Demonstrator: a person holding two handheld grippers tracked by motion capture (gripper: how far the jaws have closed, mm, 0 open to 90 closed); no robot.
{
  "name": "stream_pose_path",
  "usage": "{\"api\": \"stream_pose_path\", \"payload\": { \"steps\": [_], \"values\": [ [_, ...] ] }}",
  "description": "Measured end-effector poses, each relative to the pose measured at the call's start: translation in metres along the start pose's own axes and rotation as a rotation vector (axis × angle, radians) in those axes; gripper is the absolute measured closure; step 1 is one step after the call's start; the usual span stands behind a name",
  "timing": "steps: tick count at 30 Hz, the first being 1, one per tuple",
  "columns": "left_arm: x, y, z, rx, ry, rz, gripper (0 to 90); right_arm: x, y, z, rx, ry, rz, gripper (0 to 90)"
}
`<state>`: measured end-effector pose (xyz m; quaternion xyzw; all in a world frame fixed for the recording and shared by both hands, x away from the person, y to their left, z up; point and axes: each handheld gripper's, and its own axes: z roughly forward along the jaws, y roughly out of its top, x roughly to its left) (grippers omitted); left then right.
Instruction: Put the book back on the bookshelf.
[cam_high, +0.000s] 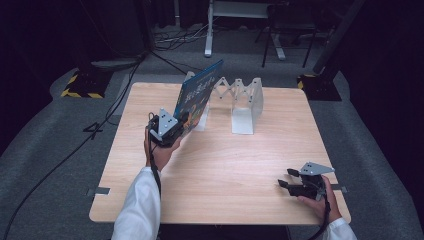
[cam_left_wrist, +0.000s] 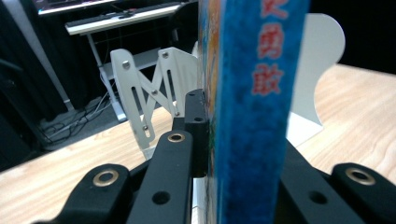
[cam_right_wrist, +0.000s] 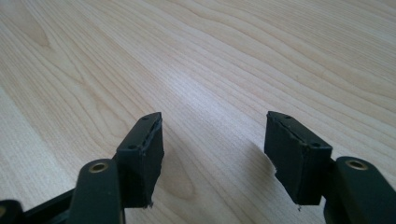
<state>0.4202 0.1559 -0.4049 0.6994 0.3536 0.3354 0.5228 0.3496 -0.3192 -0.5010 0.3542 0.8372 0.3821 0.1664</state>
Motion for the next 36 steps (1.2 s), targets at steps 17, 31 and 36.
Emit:
{"api": "stream_pose_path", "payload": {
  "steps": [17, 31, 36],
  "values": [
    [0.002, -0.023, 0.022, 0.04, 0.027, -0.084, 82.6, 0.001, 0.001, 0.002, 0.011, 0.005, -0.009, 37.8],
    [0.006, -0.02, 0.045, 0.029, 0.068, -0.188, 82.6, 0.001, 0.001, 0.002, 0.013, 0.005, -0.011, 37.5],
    [0.006, -0.018, 0.053, 0.028, 0.092, -0.196, 82.5, 0.001, 0.001, 0.002, 0.013, 0.007, -0.012, 37.5]
  ]
}}
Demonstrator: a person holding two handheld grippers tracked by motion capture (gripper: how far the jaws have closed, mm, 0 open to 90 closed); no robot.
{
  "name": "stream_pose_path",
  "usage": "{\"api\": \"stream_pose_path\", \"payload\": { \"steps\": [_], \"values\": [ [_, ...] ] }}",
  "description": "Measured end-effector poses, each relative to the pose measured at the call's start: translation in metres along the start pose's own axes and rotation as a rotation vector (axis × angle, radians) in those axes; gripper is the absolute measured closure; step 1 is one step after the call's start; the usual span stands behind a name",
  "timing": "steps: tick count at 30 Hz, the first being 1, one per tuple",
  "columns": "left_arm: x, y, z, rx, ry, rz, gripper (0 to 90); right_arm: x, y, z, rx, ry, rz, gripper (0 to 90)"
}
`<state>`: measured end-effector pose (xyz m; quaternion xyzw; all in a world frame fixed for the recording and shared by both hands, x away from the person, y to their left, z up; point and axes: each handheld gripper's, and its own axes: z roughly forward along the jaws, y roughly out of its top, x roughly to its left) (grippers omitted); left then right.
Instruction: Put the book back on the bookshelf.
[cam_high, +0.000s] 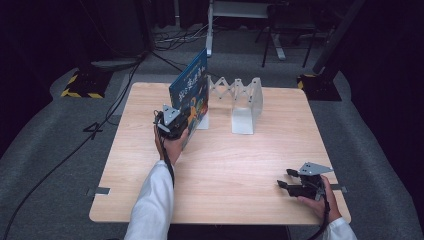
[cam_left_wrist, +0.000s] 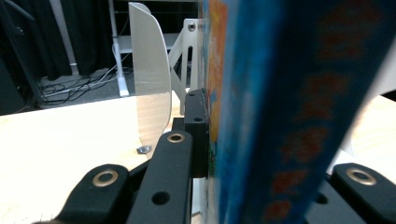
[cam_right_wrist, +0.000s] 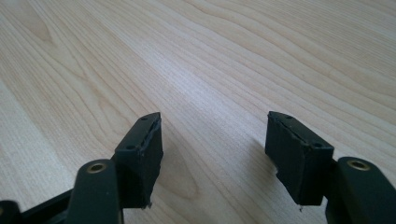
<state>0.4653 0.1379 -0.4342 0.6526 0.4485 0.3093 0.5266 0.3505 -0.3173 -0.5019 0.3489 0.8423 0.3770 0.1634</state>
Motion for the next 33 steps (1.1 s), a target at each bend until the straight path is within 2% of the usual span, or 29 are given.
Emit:
{"api": "stream_pose_path", "payload": {
  "steps": [3, 5, 13, 23, 29, 33],
  "values": [
    [-0.002, -0.001, 0.003, -0.007, 0.016, -0.02, 82.3, 0.0, 0.0, 0.0, 0.005, -0.002, 0.004, 37.5],
    [-0.001, -0.002, 0.008, -0.02, 0.027, -0.06, 82.3, 0.0, 0.0, 0.0, 0.006, -0.004, 0.01, 37.6],
    [0.003, -0.005, 0.009, -0.033, 0.074, -0.086, 79.0, 0.0, 0.0, 0.0, 0.006, -0.005, 0.009, 37.5],
    [0.002, -0.011, 0.002, -0.029, 0.074, -0.032, 76.1, 0.0, 0.0, 0.001, 0.005, -0.008, 0.013, 37.1],
    [-0.001, -0.016, -0.002, -0.012, 0.089, 0.044, 72.0, 0.0, 0.0, 0.001, 0.005, -0.008, 0.014, 36.9],
    [-0.001, -0.019, -0.005, -0.009, 0.078, 0.041, 70.7, 0.0, 0.0, 0.001, 0.005, -0.009, 0.014, 36.7]
  ]
}}
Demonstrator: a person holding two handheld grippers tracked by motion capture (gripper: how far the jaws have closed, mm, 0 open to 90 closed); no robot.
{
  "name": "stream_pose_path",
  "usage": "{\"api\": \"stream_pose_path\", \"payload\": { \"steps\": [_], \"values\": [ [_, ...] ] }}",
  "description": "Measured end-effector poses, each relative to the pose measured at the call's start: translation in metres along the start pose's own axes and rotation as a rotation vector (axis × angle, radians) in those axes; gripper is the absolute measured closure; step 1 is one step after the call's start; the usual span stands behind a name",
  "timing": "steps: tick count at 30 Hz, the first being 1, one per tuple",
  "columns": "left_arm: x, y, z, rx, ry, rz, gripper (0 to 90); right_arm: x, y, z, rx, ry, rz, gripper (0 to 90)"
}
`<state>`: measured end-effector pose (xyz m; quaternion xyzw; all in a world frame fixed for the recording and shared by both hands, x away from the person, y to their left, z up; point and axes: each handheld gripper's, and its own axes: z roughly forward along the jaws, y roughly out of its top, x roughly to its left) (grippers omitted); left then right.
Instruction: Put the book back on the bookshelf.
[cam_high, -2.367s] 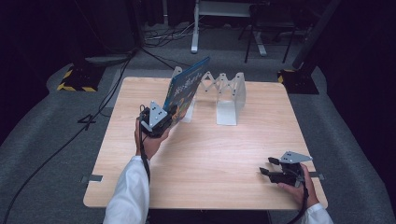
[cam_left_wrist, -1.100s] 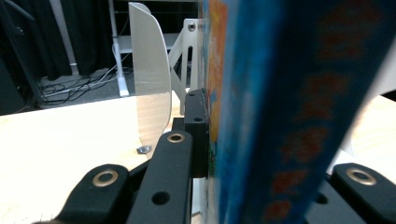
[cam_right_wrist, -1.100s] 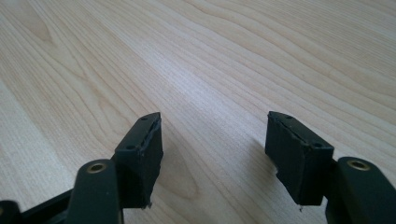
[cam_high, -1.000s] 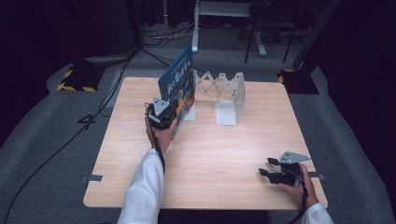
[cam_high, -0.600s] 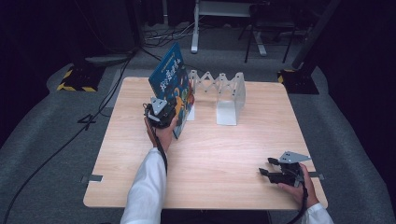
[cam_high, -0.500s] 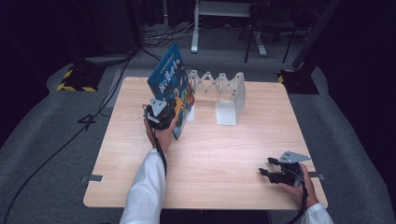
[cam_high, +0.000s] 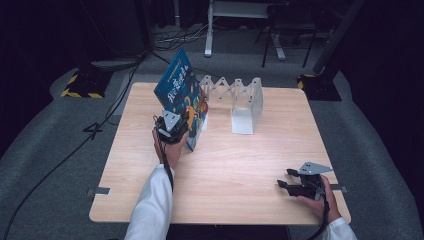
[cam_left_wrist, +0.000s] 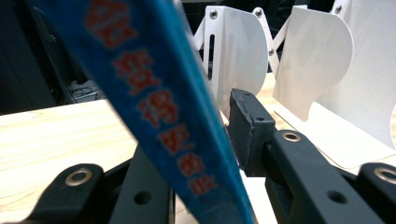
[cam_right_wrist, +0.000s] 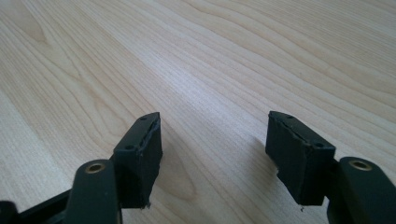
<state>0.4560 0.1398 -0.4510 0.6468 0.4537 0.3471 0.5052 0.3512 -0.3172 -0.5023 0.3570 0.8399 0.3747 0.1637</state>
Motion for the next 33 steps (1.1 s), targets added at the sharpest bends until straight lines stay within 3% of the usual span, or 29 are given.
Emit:
{"api": "stream_pose_path", "payload": {
  "steps": [14, 24, 33],
  "values": [
    [-0.011, -0.008, -0.002, 0.015, 0.027, 0.07, 63.9, 0.0, 0.0, 0.0, -0.002, -0.001, 0.003, 36.0],
    [-0.008, -0.003, -0.005, 0.026, -0.001, 0.082, 57.0, 0.0, 0.0, 0.0, -0.002, -0.001, 0.003, 35.8],
    [0.001, 0.005, -0.018, 0.045, -0.058, 0.106, 52.5, -0.001, 0.0, 0.0, -0.001, 0.001, 0.004, 35.9]
  ]
}}
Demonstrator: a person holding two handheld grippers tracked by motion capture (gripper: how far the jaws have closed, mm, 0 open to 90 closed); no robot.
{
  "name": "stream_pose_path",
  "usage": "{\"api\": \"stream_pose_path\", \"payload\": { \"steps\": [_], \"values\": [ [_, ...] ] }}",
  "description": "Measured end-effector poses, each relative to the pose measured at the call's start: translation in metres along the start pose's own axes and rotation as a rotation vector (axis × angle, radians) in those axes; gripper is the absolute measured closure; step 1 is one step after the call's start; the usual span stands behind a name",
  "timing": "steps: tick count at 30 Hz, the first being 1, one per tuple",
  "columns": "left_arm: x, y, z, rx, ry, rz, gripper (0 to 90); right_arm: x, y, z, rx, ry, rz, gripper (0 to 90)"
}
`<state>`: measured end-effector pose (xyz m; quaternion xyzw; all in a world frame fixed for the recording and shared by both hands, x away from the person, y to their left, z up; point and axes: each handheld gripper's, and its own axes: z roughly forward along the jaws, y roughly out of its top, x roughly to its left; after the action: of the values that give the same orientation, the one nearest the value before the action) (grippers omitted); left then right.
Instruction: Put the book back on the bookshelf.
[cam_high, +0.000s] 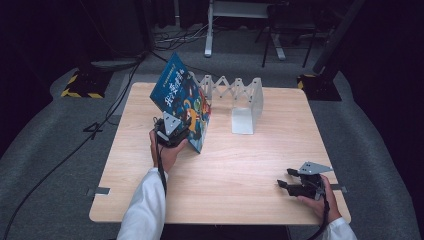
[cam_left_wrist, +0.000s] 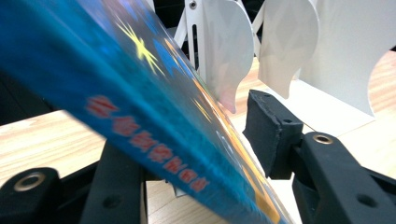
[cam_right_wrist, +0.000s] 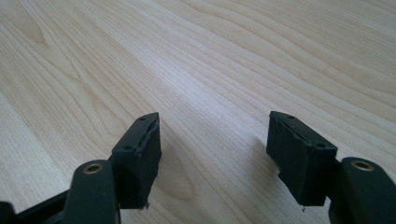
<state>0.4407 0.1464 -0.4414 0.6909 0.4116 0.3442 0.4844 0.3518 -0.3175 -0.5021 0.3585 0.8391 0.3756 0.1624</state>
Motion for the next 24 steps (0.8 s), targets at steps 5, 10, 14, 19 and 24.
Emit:
{"api": "stream_pose_path", "payload": {
  "steps": [5, 10, 14, 19, 24],
  "values": [
    [0.007, 0.003, -0.009, 0.041, -0.068, 0.037, 44.9, -0.003, 0.001, -0.003, -0.016, 0.006, 0.025, 35.7],
    [0.016, 0.003, -0.017, 0.092, -0.143, 0.024, 32.3, -0.005, 0.004, -0.006, -0.024, 0.0, 0.034, 35.1],
    [0.021, 0.004, -0.024, 0.129, -0.177, 0.033, 26.1, -0.003, 0.01, -0.012, -0.022, -0.007, 0.027, 29.7],
    [0.022, 0.005, -0.036, 0.182, -0.212, 0.061, 21.2, 0.0, 0.017, -0.019, -0.021, -0.008, 0.012, 26.1],
    [0.022, 0.002, -0.045, 0.198, -0.235, 0.083, 19.3, 0.003, 0.023, -0.023, -0.023, -0.022, -0.003, 22.5]
  ]
}}
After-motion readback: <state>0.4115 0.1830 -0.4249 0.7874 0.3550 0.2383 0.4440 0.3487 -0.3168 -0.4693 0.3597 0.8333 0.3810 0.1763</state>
